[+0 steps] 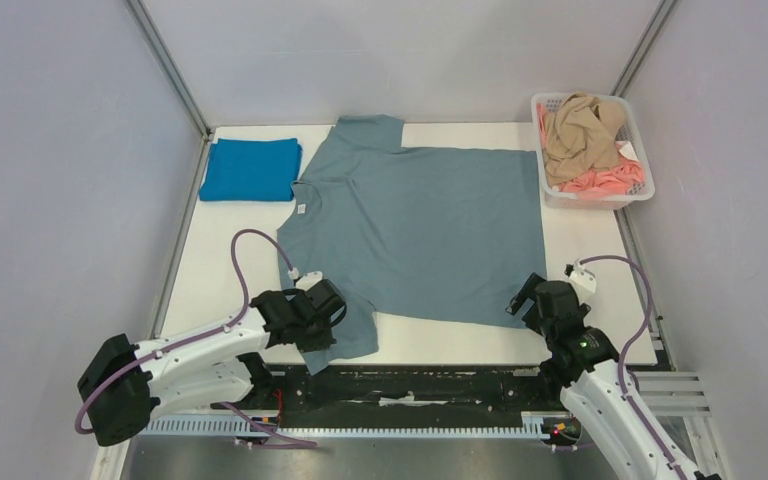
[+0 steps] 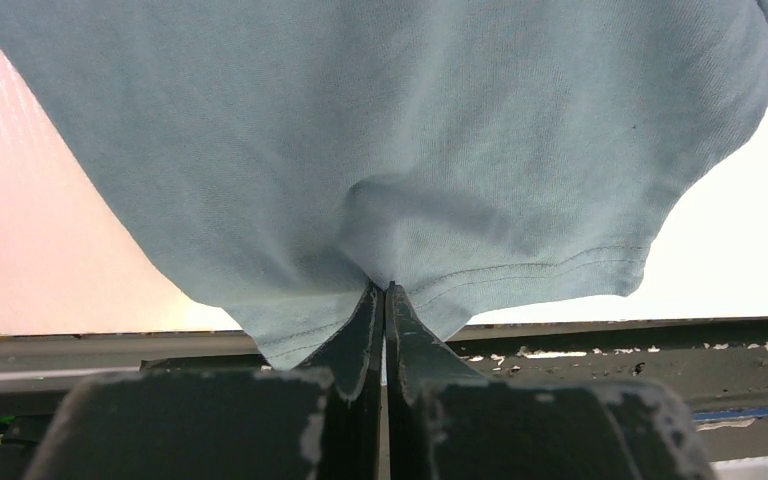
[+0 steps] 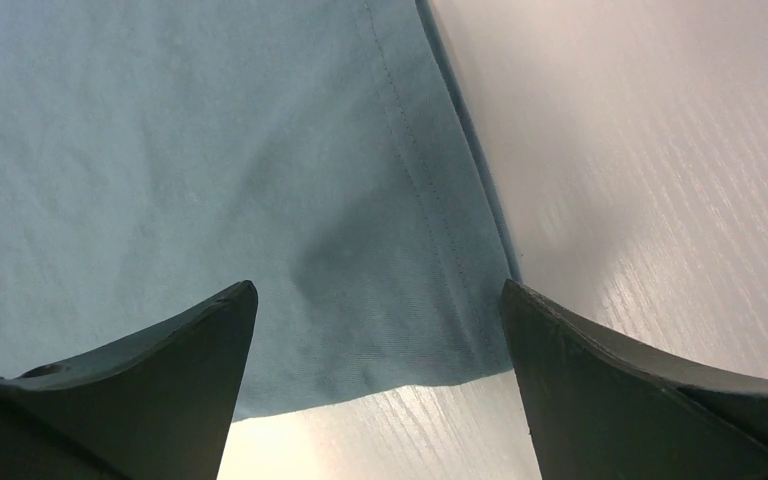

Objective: Fold and stack the t-shirts
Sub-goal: Grab the side of the flattened tshirt closest away from the robot with both arms

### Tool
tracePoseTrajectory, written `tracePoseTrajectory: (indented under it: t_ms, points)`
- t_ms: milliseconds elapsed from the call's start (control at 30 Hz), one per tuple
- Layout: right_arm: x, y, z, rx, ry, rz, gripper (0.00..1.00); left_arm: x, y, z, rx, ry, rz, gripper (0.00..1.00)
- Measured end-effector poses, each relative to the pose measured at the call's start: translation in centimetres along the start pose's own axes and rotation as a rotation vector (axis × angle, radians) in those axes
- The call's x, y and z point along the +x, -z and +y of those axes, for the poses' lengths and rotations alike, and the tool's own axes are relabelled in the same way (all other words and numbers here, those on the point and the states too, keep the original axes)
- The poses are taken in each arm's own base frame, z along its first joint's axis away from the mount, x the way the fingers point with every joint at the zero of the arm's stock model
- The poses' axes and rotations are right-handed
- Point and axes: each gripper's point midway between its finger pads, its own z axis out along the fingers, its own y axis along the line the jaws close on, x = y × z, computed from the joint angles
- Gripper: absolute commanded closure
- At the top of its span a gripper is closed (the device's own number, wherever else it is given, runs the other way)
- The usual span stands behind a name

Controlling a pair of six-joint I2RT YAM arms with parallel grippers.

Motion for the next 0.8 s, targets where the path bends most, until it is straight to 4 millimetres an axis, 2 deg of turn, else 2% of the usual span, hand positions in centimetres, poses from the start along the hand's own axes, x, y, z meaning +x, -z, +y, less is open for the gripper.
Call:
tracePoseTrajectory:
  t_ms: [233, 400, 500, 600, 700, 767, 800]
  points:
    - [0.1, 1.0, -0.6, 0.055, 0.05, 0.066, 0.04, 0.0, 0.0, 0.0, 0.002, -0.007, -0.002, 0.98]
    - [-1.1, 2.4, 0.1, 0.057, 0.07, 0.078, 0.07, 0.0, 0.0, 0.0, 0.002, -0.013, -0.003, 0.98]
    - [0.3, 2.0, -0.2, 0.044, 0.065, 0.11, 0.09, -0.1, 0.0, 0.1, 0.002, -0.018, -0.003, 0.98]
    - [1.8, 1.5, -1.1, 0.062, 0.07, 0.145, 0.17, -0.1, 0.0, 0.1, 0.002, -0.022, -0.004, 0.98]
    - [1.6, 0.9, -0.8, 0.042, 0.067, 0.121, 0.29, -0.2, 0.0, 0.1, 0.001, -0.027, -0.009, 0.98]
    - [1.5, 0.6, -0.6, 0.03, 0.069, 0.106, 0.43, -0.3, 0.0, 0.1, 0.0, -0.027, -0.014, 0.98]
    - [1.4, 0.4, -0.4, 0.024, 0.068, 0.101, 0.53, -0.4, 0.0, 0.1, -0.002, -0.027, -0.02, 0.98]
